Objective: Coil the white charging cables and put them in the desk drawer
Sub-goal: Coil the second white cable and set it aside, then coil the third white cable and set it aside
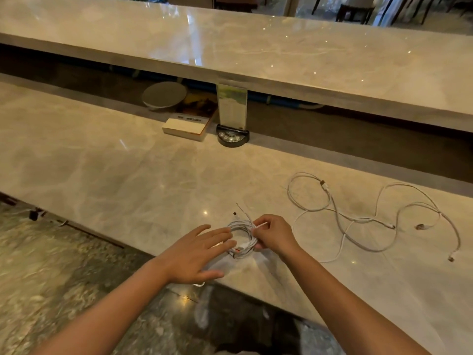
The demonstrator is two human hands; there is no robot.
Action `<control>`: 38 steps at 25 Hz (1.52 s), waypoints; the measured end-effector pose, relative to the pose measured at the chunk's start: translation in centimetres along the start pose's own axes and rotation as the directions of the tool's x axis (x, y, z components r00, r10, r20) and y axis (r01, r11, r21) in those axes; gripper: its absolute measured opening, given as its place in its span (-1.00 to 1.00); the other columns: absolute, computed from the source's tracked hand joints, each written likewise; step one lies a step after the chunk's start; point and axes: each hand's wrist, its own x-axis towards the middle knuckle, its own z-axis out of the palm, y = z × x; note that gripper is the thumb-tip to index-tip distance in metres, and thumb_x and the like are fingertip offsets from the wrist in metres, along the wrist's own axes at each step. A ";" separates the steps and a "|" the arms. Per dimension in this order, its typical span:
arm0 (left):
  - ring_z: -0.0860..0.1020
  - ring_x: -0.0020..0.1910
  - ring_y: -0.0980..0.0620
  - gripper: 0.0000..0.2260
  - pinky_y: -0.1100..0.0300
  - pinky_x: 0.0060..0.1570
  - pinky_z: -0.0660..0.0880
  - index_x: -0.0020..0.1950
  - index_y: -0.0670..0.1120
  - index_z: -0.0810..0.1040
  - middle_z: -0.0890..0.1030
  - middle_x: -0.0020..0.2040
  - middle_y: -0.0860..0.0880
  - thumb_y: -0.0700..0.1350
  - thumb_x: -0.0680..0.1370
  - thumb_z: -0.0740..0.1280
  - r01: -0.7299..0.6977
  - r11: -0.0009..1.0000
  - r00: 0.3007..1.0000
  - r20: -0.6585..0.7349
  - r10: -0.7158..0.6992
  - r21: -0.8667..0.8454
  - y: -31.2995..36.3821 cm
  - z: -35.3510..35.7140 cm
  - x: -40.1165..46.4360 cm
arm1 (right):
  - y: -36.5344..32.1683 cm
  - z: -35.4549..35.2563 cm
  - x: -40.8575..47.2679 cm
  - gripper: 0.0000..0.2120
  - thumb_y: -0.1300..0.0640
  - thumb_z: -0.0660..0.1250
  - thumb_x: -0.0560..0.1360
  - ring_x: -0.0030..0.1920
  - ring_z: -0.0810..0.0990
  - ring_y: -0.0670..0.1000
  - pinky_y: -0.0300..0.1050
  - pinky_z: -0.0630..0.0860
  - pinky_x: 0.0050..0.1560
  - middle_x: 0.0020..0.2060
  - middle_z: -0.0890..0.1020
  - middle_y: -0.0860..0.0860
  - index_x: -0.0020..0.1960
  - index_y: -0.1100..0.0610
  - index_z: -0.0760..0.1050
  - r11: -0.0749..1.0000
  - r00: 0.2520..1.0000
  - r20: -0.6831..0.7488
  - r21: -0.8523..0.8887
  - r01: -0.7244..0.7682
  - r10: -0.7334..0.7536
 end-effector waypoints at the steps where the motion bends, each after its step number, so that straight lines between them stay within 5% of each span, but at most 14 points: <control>1: 0.07 0.51 0.06 -0.40 0.01 0.47 0.02 0.52 0.05 0.10 0.21 0.52 -0.01 0.32 0.56 -0.04 0.000 1.000 1.000 0.008 0.000 -0.008 -0.1 0.4 0.2 | 0.3 0.1 0.0 -0.92 0.31 0.34 0.40 -0.40 0.63 0.13 0.03 0.65 -0.25 -0.36 0.63 0.14 -0.14 0.19 0.58 1.000 1.000 -0.018 -0.017 -0.018 0.017; 4: -0.01 0.51 0.08 -0.40 -0.03 0.45 -0.04 0.53 0.07 0.04 0.12 0.54 0.02 0.32 0.56 -0.04 0.002 1.000 1.000 0.021 -0.001 -0.023 -0.5 1.4 0.3 | 1.4 0.7 0.0 -0.94 0.25 0.35 0.40 -0.44 0.60 0.06 -0.04 0.61 -0.28 -0.35 0.65 0.12 -0.15 0.16 0.59 0.997 0.998 -0.054 -0.064 -0.032 0.029; 9: -0.10 0.52 0.06 -0.38 0.00 0.47 0.00 0.53 0.09 -0.10 -0.04 0.55 0.05 0.32 0.56 -0.07 0.018 0.999 0.998 0.060 -0.015 -0.048 -0.8 2.1 0.1 | 2.6 1.3 0.0 -0.87 0.14 0.39 0.41 -0.21 0.64 0.06 0.06 0.60 -0.06 -0.23 0.67 0.08 -0.05 0.12 0.60 0.978 0.992 -0.052 -0.178 0.105 -0.116; 17: -0.16 0.52 0.06 -0.39 0.06 0.45 -0.11 0.53 0.11 -0.14 -0.12 0.55 0.05 0.33 0.55 -0.12 0.027 0.998 0.997 0.080 -0.023 -0.051 -0.6 1.0 0.4 | 2.9 0.8 0.2 -0.79 0.08 0.33 0.47 -0.15 0.59 0.02 -0.15 0.49 -0.08 -0.13 0.66 0.10 0.03 0.17 0.59 0.928 0.977 -0.003 -0.315 0.200 -0.212; 20: 0.09 0.51 0.00 -0.43 0.04 0.41 0.11 0.51 0.03 0.12 0.14 0.53 -0.03 0.26 0.58 -0.08 0.043 0.999 0.999 0.008 -0.043 -0.009 -0.2 -0.3 1.3 | 2.7 -0.3 0.1 -0.72 0.05 0.31 0.49 -0.03 0.60 0.05 -0.15 0.47 -0.02 -0.01 0.65 0.10 0.12 0.17 0.56 0.894 0.973 0.042 -0.388 0.226 -0.228; 23: 0.58 0.14 -0.08 -0.60 0.08 0.05 0.53 0.18 -0.09 0.55 0.62 0.15 -0.09 0.10 0.54 0.11 0.008 0.997 0.984 -0.178 0.007 0.079 1.0 -2.5 3.9 | 2.6 -2.5 -0.6 -0.67 0.00 0.26 0.51 0.03 0.57 0.04 -0.12 0.47 -0.01 0.09 0.59 0.06 0.22 0.11 0.50 0.789 0.941 0.053 -0.530 0.311 -0.335; 25: 0.62 -0.12 -0.08 -0.66 0.08 -0.13 0.55 0.04 -0.13 0.60 0.65 -0.07 -0.08 0.02 0.51 0.13 0.000 1.000 0.966 -0.258 0.008 0.030 2.8 -3.9 6.4 | 3.3 -4.6 -1.1 -0.66 0.00 0.22 0.53 0.07 0.54 0.04 -0.09 0.48 -0.01 0.13 0.54 0.04 0.26 0.07 0.46 0.702 0.908 0.032 -0.623 0.345 -0.418; 28: 0.60 -0.19 -0.08 -0.66 0.08 -0.20 0.54 0.05 -0.14 0.60 0.65 -0.13 -0.08 0.01 0.51 0.13 -0.003 1.000 0.951 -0.310 -0.006 -0.028 7.2 -4.5 11.1 | 6.1 -8.9 -2.0 -0.68 0.08 0.26 0.50 0.14 0.49 0.09 -0.05 0.49 -0.07 0.12 0.53 0.07 0.25 0.10 0.47 0.618 0.852 -0.050 -0.710 0.338 -0.522; 31: 0.57 -0.08 -0.14 -0.63 0.01 -0.11 0.50 0.13 -0.15 0.56 0.62 -0.03 -0.13 0.02 0.51 0.11 0.049 0.987 0.971 -0.226 -0.083 -0.153 11.1 -3.0 15.3 | 10.1 -13.0 -2.1 -0.69 0.22 0.47 0.32 -0.03 0.59 0.20 0.01 0.55 -0.26 -0.03 0.61 0.14 0.06 0.16 0.59 0.579 0.805 -0.162 -0.775 0.254 -0.571; 34: 0.55 -0.04 -0.18 -0.57 0.02 -0.11 0.45 0.14 -0.16 0.53 0.60 -0.01 -0.15 0.07 0.48 0.09 0.075 0.979 0.988 -0.115 -0.099 -0.190 13.9 -0.8 18.3 | 13.3 -16.0 -1.4 -0.79 0.25 0.45 0.29 -0.13 0.59 0.19 -0.02 0.51 -0.33 -0.16 0.62 0.10 -0.08 0.14 0.61 0.607 0.845 -0.234 -0.784 0.129 -0.481; 36: 0.52 -0.04 -0.16 -0.66 0.07 -0.16 0.37 0.10 -0.15 0.51 0.56 -0.02 -0.14 0.05 0.46 0.22 0.049 0.995 0.998 -0.025 -0.051 -0.085 15.3 0.5 19.8 | 14.6 -17.3 -1.0 -0.85 0.24 0.42 0.31 -0.17 0.57 0.17 -0.04 0.47 -0.33 -0.21 0.61 0.08 -0.12 0.13 0.60 0.598 0.852 -0.253 -0.797 0.085 -0.458; 38: 0.51 -0.23 -0.07 -0.78 0.16 -0.33 0.24 -0.17 -0.12 0.53 0.55 -0.22 -0.09 -0.03 0.31 0.44 -0.015 0.999 0.999 0.044 0.014 0.038 15.9 0.8 20.6 | 15.3 -17.8 -0.9 -0.86 0.26 0.47 0.24 -0.28 0.56 0.14 -0.08 0.44 -0.40 -0.31 0.59 0.06 -0.22 0.13 0.59 0.573 0.852 -0.214 -0.811 0.119 -0.479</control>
